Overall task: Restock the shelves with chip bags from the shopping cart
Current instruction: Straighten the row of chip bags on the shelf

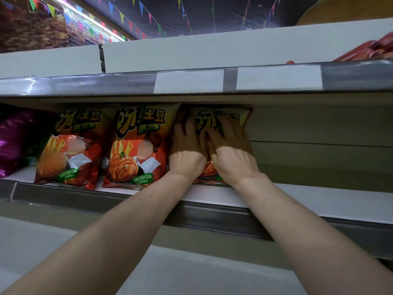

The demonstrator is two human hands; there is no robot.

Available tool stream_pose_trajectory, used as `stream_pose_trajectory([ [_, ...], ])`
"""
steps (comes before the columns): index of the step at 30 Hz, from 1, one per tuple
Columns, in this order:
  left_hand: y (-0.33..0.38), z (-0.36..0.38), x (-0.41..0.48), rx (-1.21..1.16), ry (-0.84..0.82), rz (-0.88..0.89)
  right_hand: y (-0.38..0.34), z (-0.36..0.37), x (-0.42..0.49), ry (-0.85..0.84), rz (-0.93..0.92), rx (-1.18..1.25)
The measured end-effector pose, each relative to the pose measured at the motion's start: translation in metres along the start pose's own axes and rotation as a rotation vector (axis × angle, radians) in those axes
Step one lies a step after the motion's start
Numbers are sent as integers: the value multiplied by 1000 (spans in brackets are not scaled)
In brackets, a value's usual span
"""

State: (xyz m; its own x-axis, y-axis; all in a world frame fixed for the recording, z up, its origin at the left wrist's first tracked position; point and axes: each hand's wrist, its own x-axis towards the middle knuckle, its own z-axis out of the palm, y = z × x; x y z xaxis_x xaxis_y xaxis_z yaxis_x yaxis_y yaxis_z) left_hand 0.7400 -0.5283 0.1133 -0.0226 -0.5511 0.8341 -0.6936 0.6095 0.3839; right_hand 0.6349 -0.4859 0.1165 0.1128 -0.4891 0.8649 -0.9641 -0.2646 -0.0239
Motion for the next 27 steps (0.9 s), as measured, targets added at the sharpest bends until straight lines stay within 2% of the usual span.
stream_pose_trajectory([
  [2, 1, -1, 1, 87, 37, 99, 3, 2, -1, -29, -18, -47],
  [5, -1, -1, 2, 225, 3, 156, 6, 5, 0, -84, -12, -102],
  [9, 5, -10, 2, 250, -172, 77, 1, 0, 2, -154, 18, -102],
  [13, 21, -33, -7, 91, -181, -169, -14, -20, 3, -241, 149, -64],
  [16, 33, -55, -24, -298, 58, -316, -39, -39, -4, -261, 297, 71],
  [19, 35, -83, -54, -666, 195, -546, -70, -45, -24, -145, 293, 258],
  [22, 19, -108, -91, -835, 316, -739, -111, -42, -46, -49, 244, 496],
  [25, -16, -132, -122, -969, 430, -976, -158, -29, -68, -132, 272, 659],
  [27, -43, -153, -147, -969, 464, -1105, -193, -17, -86, -216, 294, 757],
])
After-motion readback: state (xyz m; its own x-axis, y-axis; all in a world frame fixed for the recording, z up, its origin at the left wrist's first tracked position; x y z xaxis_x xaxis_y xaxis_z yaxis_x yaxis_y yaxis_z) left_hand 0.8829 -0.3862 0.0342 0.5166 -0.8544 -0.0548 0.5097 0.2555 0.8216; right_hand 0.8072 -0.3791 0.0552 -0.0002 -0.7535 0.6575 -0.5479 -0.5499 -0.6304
